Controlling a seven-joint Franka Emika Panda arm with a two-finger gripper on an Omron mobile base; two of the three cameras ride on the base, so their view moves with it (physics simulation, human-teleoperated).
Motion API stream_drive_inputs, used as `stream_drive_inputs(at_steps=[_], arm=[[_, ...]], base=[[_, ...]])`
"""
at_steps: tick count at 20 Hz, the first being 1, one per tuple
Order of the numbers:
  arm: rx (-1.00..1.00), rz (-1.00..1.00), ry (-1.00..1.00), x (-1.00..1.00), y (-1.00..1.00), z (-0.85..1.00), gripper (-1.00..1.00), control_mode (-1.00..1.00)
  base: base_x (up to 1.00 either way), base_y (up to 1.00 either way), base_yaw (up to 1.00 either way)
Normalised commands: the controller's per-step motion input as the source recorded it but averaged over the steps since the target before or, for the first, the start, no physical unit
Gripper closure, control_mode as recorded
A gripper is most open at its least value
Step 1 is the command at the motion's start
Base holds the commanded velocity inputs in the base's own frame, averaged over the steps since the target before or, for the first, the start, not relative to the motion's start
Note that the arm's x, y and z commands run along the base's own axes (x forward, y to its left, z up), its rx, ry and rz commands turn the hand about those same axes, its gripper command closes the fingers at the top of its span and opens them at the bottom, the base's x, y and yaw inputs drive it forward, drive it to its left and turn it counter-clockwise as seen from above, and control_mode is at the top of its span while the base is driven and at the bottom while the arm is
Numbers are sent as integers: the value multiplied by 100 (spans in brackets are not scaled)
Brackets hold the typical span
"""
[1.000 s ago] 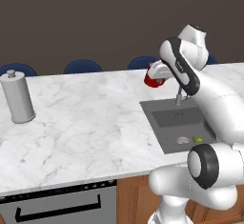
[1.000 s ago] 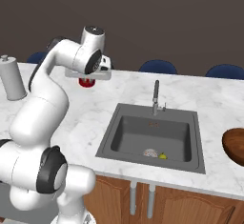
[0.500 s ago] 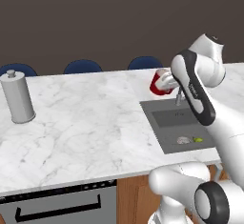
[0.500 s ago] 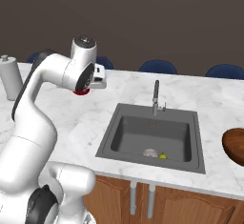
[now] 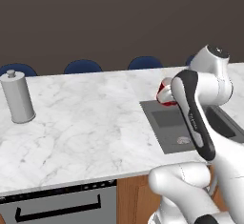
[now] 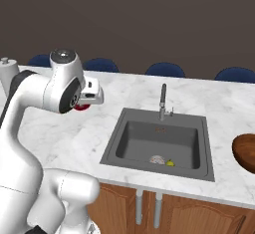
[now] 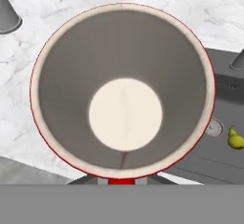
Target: Clear the mugs and bowl far away from the sink.
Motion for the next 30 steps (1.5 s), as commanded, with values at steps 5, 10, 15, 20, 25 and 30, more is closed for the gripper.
stream_drive_inputs(at_steps=[5,10,15,20,25,30], arm=[[-3,-12,0,-36,0,0,100,-100],[0,-9,0,-27,0,0,100,100],[0,0,0,0,0,0,100,100],[0,0,0,0,0,0,100,100],[0,0,0,0,0,0,100,100],[0,0,0,0,0,0,100,100]], base=[[0,0,0],[-3,0,-1],[-29,0,6],[-40,31,38],[-50,41,61],[-43,38,73]])
